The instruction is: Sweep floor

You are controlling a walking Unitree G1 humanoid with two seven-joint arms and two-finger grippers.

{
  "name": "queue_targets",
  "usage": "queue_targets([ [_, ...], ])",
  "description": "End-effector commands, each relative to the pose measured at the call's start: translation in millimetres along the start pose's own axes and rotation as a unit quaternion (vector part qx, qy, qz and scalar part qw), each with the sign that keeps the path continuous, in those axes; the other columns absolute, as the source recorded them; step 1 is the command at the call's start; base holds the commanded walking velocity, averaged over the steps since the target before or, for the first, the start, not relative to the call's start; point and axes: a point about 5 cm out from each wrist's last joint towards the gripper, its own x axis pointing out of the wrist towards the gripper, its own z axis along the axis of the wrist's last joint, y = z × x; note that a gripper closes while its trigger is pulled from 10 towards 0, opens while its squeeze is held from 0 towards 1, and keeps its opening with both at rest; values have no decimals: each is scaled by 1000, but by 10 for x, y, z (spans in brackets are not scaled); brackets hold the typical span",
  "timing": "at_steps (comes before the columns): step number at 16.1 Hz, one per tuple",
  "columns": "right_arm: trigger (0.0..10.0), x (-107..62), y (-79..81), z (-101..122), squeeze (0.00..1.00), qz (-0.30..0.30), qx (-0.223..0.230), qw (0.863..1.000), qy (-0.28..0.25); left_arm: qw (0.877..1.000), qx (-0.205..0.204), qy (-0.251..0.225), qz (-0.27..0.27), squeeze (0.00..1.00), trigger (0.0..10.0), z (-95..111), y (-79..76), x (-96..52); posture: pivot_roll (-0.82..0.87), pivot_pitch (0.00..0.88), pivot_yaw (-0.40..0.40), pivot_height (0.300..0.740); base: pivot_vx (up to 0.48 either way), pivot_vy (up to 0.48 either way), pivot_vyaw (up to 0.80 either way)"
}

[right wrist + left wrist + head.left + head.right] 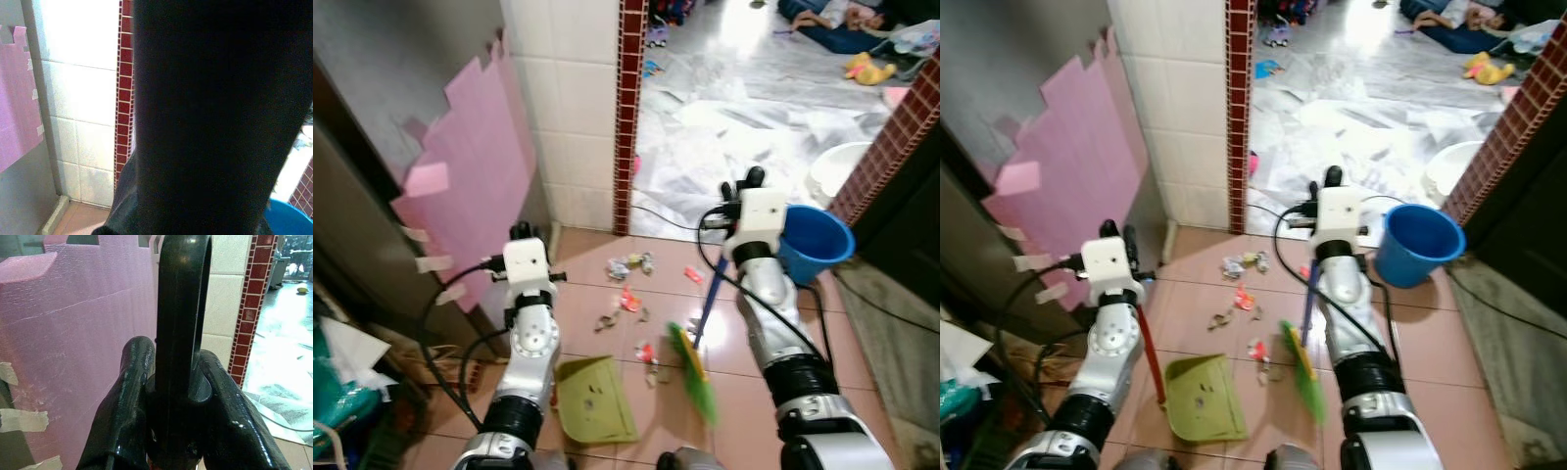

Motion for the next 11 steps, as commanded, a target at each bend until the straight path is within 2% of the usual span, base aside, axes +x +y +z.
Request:
queue_targets([
  [1,10000,63,-2,85,0,-1,3,1000,-14,1000,6,-14,-15,0,10000,37,-44,25,31,0,3,740,0,0,0],
  [4,10000,52,23,56,0,0,11,1000,-4,1000,13,3,-18,0,10000,-30,-74,-5,29,0,1,740,0,0,0],
  [6,10000,64,60,-28,0,-4,83,996,40,1000,9,9,-18,0,10000,-45,-107,-17,27,0,-2,740,0,0,0],
  [7,10000,71,68,-43,0,-4,102,994,49,1000,9,8,-19,0,10000,-48,-109,-15,28,0,-2,740,0,0,0],
  [8,10000,93,92,-57,0,-1,157,985,67,1000,4,8,-18,0,10000,-48,-107,-5,28,0,-2,740,0,0,0],
  [11,10000,116,128,-35,0,16,197,977,78,1000,4,10,-23,0,10000,-63,-112,-7,26,0,-2,740,0,0,0],
])
